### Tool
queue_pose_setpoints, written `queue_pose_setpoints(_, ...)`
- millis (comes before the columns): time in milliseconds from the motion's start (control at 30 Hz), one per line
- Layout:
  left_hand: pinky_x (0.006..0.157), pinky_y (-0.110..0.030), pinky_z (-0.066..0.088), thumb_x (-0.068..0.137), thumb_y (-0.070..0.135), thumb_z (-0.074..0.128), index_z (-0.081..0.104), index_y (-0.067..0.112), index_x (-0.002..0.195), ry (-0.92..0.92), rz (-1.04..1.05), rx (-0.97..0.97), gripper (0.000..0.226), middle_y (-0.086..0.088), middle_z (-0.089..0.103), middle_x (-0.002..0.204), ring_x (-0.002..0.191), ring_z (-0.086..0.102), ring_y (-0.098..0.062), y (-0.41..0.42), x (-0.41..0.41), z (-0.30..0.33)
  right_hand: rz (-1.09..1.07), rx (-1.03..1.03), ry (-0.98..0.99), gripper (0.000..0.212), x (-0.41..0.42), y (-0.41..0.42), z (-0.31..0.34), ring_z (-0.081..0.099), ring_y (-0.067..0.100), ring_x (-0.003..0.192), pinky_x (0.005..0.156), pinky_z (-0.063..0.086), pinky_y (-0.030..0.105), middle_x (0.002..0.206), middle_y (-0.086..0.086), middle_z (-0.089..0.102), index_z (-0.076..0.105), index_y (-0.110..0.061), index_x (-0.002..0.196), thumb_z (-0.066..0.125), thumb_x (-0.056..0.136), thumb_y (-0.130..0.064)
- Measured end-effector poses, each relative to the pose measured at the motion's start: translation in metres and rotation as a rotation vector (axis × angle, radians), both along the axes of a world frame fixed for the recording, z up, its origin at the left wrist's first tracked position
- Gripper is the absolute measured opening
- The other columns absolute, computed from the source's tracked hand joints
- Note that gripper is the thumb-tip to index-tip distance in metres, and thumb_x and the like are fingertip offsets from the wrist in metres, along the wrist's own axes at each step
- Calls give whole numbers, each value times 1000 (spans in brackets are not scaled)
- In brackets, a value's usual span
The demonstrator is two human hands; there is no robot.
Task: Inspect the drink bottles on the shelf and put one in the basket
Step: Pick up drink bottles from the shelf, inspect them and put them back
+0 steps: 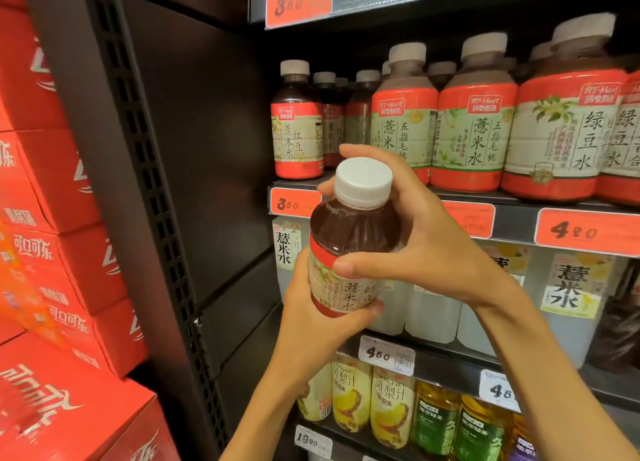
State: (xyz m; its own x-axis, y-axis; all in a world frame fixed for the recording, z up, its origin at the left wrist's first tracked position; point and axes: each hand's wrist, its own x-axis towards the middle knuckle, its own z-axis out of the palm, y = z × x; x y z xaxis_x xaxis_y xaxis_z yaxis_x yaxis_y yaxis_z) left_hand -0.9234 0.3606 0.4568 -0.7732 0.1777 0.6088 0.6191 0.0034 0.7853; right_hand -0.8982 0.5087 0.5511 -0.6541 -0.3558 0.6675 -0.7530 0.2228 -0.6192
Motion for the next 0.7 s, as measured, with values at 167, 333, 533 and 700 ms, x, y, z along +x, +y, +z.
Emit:
queue_pose_setpoints(167, 81, -15, 52, 68, 20, 83, 49, 21, 126, 46, -11, -3, 68, 10, 67, 112, 105, 65, -6, -1, -7, 11, -48, -124, 64, 81, -6, -9, 9, 59, 13, 115, 95, 51, 35, 126, -5, 56, 40, -29, 129, 85, 64, -18)
queue_pose_setpoints(333, 75, -8, 50, 59, 48, 78, 39, 28, 124, 85, 87, 36, 78, 15, 57, 112, 102, 60, 6, 1, -23, 50, -129, -288, 154, 74, -25, -23, 46, 59, 8, 111, 89, 48, 20, 130, 8, 52, 38, -14, 131, 82, 72, -10)
queue_pose_setpoints(533, 85, -16, 50, 60, 58, 70, 51, 37, 110, 202, 216, -76, 58, 15, 50, 112, 102, 55, 4, 3, -57, 92, -280, -299, 271, 74, -59, -29, 80, 58, 11, 112, 94, 47, 19, 125, 8, 57, 42, -2, 135, 82, 73, -11)
queue_pose_setpoints(700, 92, -44, 54, 65, 52, 74, 58, 21, 122, 147, 180, -55, 67, 3, 66, 116, 107, 63, -11, 6, -80, 97, -369, -317, 251, 75, -86, -30, 84, 54, 10, 115, 94, 44, 15, 126, 4, 54, 42, -6, 138, 82, 75, -16)
